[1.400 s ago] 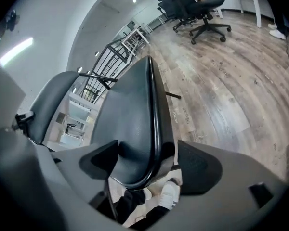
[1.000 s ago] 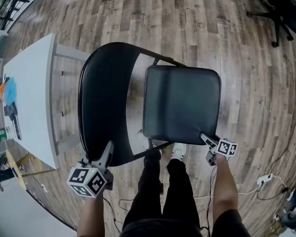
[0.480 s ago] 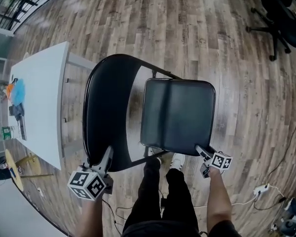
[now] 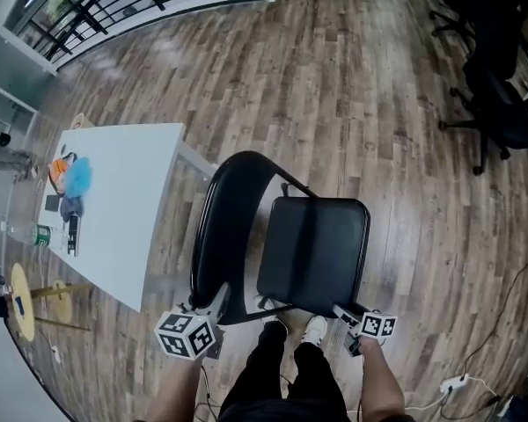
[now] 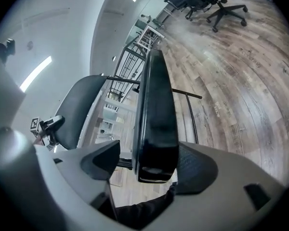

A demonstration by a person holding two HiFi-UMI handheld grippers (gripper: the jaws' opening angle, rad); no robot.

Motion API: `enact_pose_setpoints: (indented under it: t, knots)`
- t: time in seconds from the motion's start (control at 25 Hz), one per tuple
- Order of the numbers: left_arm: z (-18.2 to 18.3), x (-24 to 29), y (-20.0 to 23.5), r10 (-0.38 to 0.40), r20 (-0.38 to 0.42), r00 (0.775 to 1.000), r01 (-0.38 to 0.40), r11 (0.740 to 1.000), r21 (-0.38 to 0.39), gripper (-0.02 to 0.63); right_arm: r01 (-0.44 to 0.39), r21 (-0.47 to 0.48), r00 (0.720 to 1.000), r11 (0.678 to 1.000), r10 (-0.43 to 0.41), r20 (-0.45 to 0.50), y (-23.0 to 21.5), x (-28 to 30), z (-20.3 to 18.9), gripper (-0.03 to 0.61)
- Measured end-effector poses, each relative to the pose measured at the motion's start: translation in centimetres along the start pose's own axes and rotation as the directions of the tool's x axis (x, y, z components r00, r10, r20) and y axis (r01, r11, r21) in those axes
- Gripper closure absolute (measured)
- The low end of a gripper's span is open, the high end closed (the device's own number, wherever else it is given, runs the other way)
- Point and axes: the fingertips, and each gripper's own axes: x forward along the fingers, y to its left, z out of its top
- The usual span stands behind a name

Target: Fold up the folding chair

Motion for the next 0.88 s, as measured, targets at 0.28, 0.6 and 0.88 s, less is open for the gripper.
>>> enact_pose_setpoints:
  t: [0.28,0.6,0.88]
  knots:
    - [2.5,-4.0,-0.6,0.012,0.022,1.000,-0.013,0.999,0.045,0.494,-0.117,-0.087,0.990,0.989,0.109,-0.085,11.1,0.8,-0.7,0.215]
    - [5.3,-8.1,1.7,0.023,0.068,0.997,-0.027,0.998,0.053,0.494,-0.263,-0.171,0.956,0.949,0.232,-0.179,25.1,5.2,-2.5,0.215]
    - [6.5,-10.3,4.1,0.021,0.097,0.995,-0.024,0.999,0.027,0.494,-0.273,-0.168,0.955,0.947,0.247,-0.162,32.6,10.4,-4.1,0.215]
